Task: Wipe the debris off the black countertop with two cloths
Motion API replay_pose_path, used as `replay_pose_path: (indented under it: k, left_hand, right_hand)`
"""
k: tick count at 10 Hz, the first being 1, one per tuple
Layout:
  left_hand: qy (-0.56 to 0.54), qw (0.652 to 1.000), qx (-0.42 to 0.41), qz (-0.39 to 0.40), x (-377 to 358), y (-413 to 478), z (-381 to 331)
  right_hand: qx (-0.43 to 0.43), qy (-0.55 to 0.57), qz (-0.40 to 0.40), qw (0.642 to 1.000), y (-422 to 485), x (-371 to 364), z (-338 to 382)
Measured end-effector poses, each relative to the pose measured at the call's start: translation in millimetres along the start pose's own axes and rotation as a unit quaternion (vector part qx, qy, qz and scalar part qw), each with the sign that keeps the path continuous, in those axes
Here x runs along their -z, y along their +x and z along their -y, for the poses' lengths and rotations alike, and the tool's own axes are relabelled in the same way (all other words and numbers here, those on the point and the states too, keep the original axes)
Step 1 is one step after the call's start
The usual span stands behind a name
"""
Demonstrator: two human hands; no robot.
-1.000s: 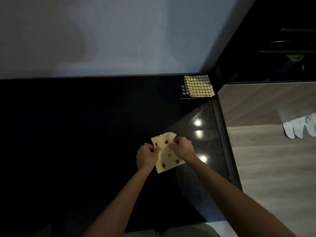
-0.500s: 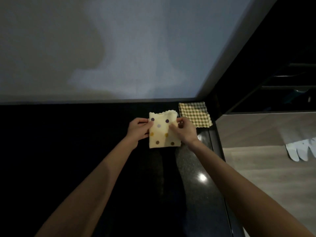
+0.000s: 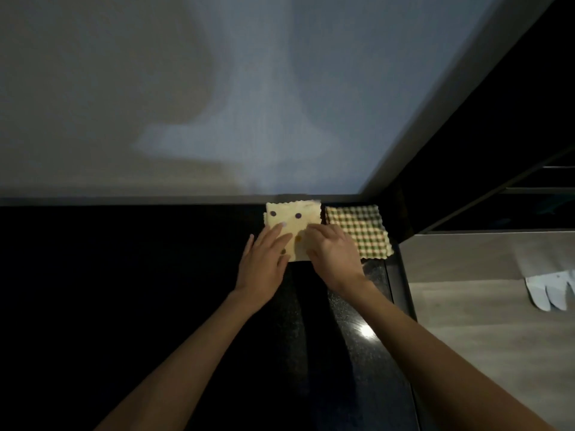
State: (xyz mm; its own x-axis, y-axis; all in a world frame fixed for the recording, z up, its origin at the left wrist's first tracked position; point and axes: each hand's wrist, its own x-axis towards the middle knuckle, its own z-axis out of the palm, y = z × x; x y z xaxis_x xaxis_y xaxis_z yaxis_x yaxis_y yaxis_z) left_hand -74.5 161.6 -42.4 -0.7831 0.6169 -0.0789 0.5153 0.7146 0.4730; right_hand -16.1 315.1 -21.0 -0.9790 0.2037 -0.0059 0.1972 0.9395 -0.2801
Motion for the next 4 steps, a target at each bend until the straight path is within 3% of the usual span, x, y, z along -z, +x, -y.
replay_pose_path:
  k: [2, 3, 4]
  left_hand:
    - [0.125, 0.99, 0.009, 0.07, 4, 6, 7]
    - [0.123, 0.989, -0.001, 0.086, 25, 5, 3]
    - [0.017, 0.999, 0.01, 0.035, 46, -22, -2]
  right_hand:
    - [-0.017, -0.051, 0.048, 0.997, -5, -3, 0]
    - [-0.01, -0.002, 0.044, 0.999, -4, 5, 6]
    - [-0.016, 0.047, 0.013, 0.999, -20, 25, 10]
